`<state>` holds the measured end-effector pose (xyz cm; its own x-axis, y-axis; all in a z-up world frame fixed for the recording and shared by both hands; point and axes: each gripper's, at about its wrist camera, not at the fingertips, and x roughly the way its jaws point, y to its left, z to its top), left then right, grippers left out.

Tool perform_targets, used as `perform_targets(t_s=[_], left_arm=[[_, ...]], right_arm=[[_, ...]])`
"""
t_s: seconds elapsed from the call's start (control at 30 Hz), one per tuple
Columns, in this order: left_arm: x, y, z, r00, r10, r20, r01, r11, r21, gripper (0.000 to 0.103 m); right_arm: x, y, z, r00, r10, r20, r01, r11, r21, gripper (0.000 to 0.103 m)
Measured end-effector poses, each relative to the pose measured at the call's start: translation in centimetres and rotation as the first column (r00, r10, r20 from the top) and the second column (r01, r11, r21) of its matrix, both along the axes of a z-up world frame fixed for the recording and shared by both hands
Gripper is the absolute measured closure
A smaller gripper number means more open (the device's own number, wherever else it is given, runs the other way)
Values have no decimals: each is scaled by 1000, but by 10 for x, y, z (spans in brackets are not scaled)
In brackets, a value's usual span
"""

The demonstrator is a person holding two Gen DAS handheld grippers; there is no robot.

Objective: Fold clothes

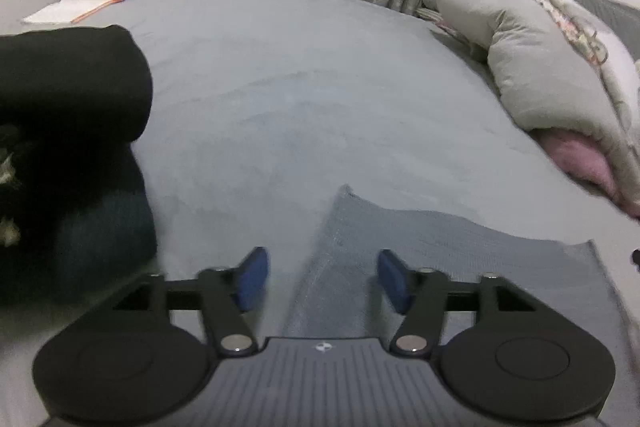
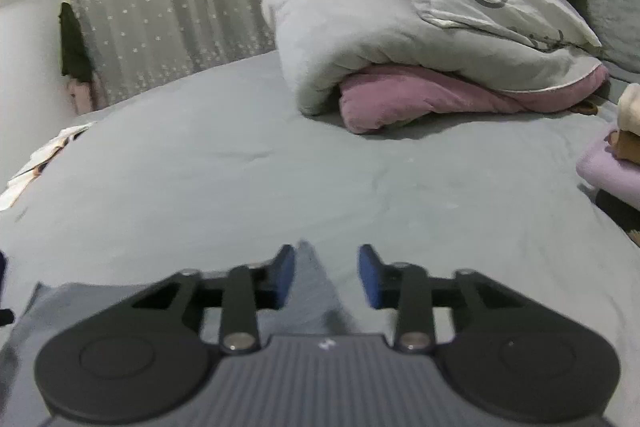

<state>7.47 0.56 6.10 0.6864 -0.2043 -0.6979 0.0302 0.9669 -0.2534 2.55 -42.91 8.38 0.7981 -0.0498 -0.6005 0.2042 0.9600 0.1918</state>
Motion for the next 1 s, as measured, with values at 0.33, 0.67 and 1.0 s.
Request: perform_targets(t_s=[0.33, 0.67, 1.0], left_arm=[[-62, 0, 32, 997, -21, 72, 19, 999, 30, 3], [-126, 14, 18, 1000, 19, 1, -19, 997, -69, 3], [-137, 1, 3, 999, 45, -14, -45, 999, -8, 3]], right_arm=[[-53, 44, 51, 984, 118, 137, -106, 990, -88, 1], [-142, 54, 75, 967, 86, 241, -59, 991, -117, 0], [-161, 44, 48, 985, -48, 166, 69, 990, -120, 0]])
